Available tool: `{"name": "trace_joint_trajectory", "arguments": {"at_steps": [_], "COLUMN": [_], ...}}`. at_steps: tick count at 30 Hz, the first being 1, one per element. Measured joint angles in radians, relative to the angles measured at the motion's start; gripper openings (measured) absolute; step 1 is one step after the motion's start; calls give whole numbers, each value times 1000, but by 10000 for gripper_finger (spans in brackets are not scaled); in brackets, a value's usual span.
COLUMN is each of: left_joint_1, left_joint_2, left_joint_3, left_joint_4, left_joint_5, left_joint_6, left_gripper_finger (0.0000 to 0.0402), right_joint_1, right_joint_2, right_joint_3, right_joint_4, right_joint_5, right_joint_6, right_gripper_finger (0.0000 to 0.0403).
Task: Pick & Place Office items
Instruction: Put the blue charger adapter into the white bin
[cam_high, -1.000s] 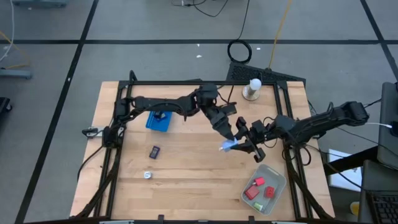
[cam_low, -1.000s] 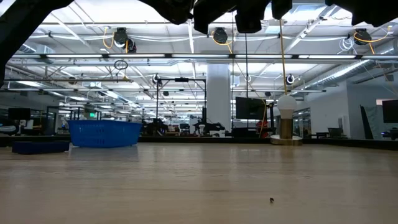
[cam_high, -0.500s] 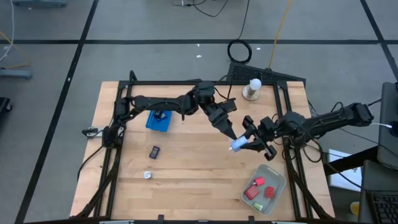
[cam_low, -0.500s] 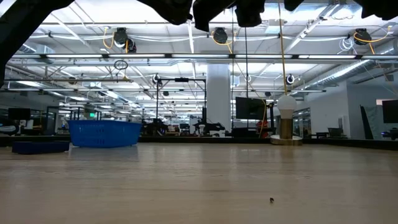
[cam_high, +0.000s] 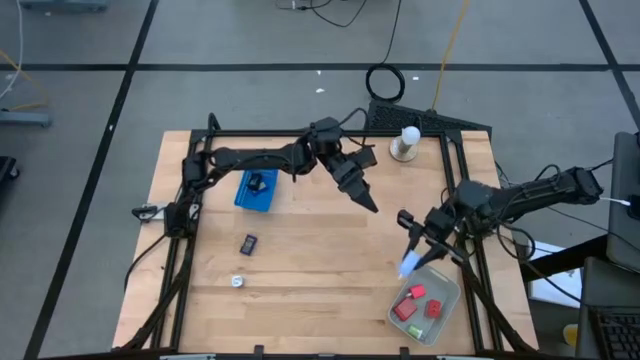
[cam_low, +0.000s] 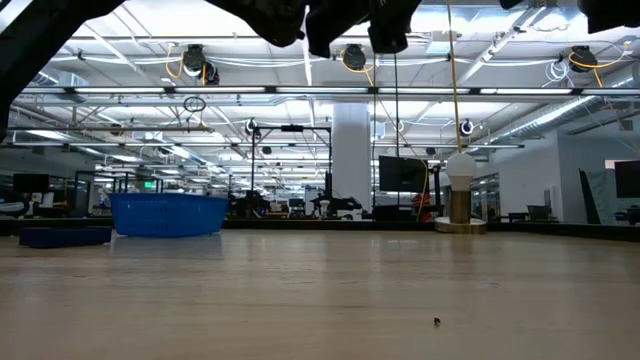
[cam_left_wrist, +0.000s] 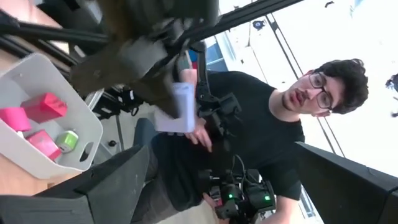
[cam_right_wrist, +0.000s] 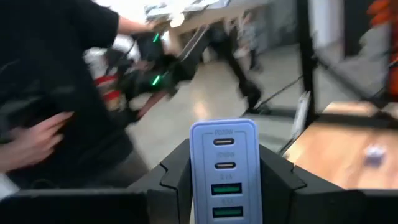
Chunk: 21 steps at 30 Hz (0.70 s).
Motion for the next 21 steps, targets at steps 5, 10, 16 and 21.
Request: {"name": "trace_joint_trajectory", "arguments": {"at_steps": [5, 10, 16, 21], "left_joint_1": [18, 24, 21, 21], "left_joint_2": [-15, -16, -16, -16], "left_joint_3": [0, 0, 0, 0], "left_joint_4": [1, 0, 0, 0], "left_joint_5": [-7, -18, -22, -36], "left_joint_6": [1, 15, 42, 43], "left_gripper_finger": [397, 397, 397, 397], "right_joint_1": [0, 0, 0, 0], "right_joint_2": [1, 2, 2, 2], "right_joint_3": [0, 0, 0, 0], "right_joint_4": [-164, -314, -452, -566], "right_joint_5": [-83, -94, -140, -158], "right_joint_6": [-26, -85, -141, -201], "right_gripper_finger": [110, 112, 110, 110]}}
